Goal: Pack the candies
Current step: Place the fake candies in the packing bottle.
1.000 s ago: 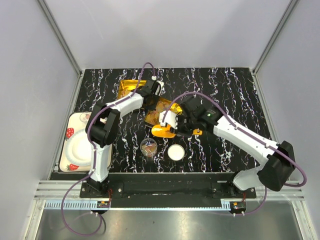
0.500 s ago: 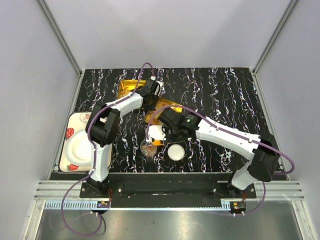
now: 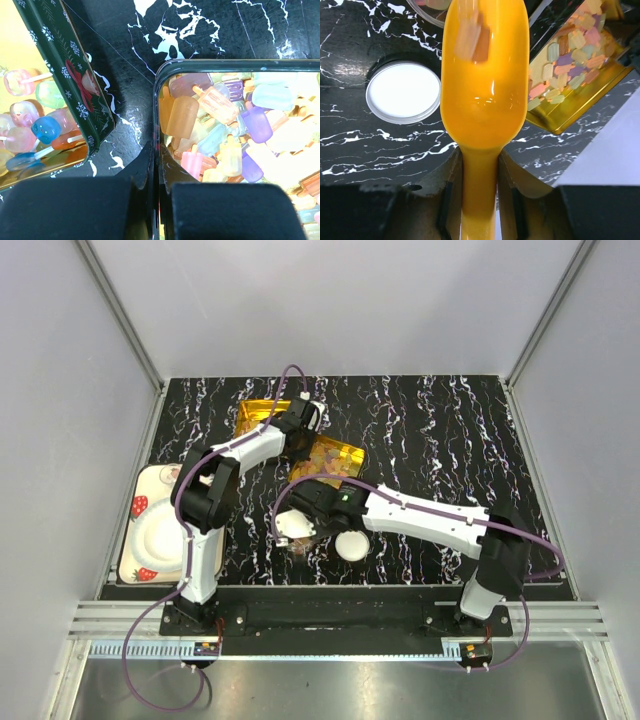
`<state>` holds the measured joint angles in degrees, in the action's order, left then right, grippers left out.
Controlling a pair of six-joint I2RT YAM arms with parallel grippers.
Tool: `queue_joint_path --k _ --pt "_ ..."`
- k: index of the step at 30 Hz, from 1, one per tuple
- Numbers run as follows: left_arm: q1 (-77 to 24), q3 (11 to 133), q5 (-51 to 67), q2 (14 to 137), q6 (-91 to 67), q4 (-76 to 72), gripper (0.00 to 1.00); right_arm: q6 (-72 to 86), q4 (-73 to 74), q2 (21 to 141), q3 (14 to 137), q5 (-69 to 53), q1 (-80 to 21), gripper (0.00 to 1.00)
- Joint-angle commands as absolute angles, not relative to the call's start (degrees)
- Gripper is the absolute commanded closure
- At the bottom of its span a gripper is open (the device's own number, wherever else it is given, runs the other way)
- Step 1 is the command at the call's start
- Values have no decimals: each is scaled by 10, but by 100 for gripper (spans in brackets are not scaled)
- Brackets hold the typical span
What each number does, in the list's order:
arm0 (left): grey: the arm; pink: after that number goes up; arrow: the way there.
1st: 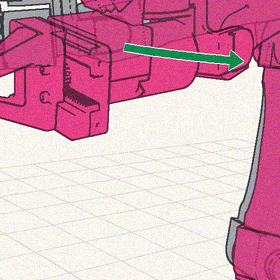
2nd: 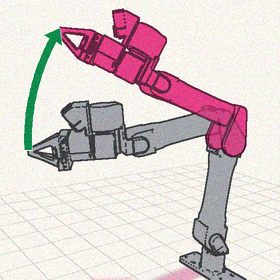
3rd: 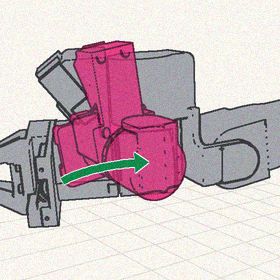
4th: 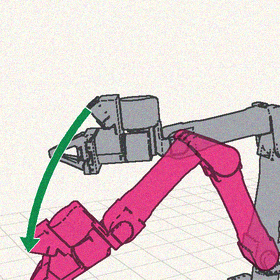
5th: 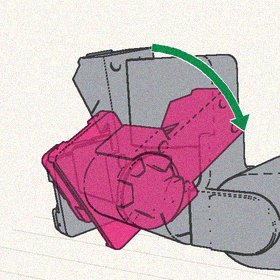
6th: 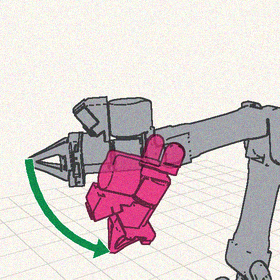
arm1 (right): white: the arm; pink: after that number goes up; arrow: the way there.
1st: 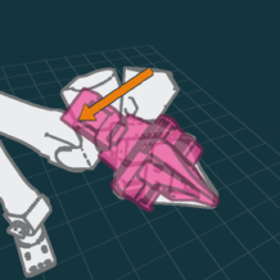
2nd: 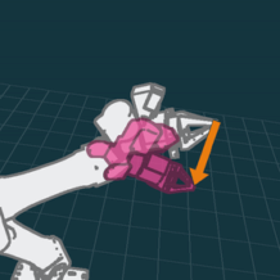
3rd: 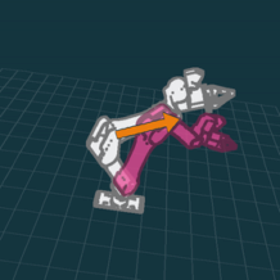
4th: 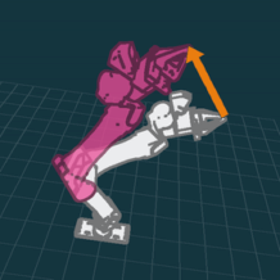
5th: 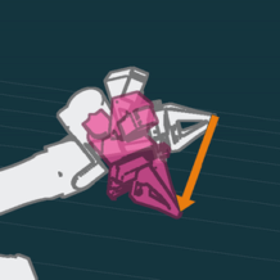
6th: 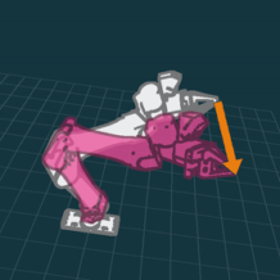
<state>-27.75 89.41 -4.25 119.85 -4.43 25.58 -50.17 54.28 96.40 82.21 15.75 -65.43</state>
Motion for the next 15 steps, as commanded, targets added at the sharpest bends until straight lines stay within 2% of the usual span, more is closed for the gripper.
queue_joint_path --k 1,15 --pt "-273 898 -32 1183 -49 217 100 -531 559 974 857 217 -679 100" --pt "-269 897 -27 1179 -50 215 100 -541 555 952 878 258 -689 100"
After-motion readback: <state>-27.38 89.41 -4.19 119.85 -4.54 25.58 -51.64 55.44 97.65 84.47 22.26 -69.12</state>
